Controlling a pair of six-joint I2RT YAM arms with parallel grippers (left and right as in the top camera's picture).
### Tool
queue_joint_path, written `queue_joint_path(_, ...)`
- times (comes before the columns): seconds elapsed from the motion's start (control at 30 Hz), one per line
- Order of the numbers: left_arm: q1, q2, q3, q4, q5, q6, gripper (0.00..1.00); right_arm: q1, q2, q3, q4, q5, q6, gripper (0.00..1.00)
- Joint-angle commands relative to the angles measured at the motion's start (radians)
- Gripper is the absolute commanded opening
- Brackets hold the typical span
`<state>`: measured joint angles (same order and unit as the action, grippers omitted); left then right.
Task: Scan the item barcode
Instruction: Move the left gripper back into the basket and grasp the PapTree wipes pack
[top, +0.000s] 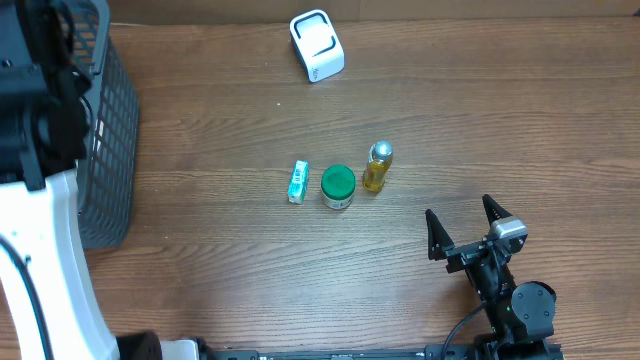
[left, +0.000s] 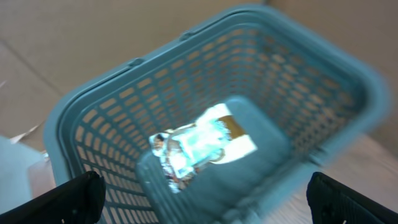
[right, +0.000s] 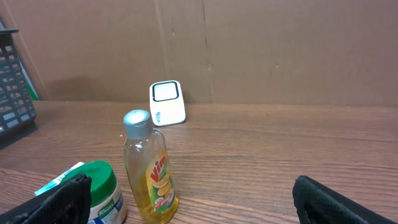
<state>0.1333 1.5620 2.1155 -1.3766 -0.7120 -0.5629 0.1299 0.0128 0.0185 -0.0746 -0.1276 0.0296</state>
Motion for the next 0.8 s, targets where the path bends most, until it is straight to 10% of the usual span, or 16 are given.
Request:
queue_joint_path(0.0,0.069,0.069,0.006,0.016,-0.027,0.031,0.97,-0.002,-0.010,-0.011,0.004,-0.005,-0.001,1.00)
queue_joint_path(0.3,0.158,0.195,0.006,0.009,-0.020,0.065,0.99,-0.002,-0.010,-0.011,0.004,-0.005,-0.001,1.00)
queue_joint_path(0.77,0.341,0.409,0.006,0.167,0.381,0.568,0.98,-0.002,-0.010,-0.011,0.004,-0.005,-0.001,1.00)
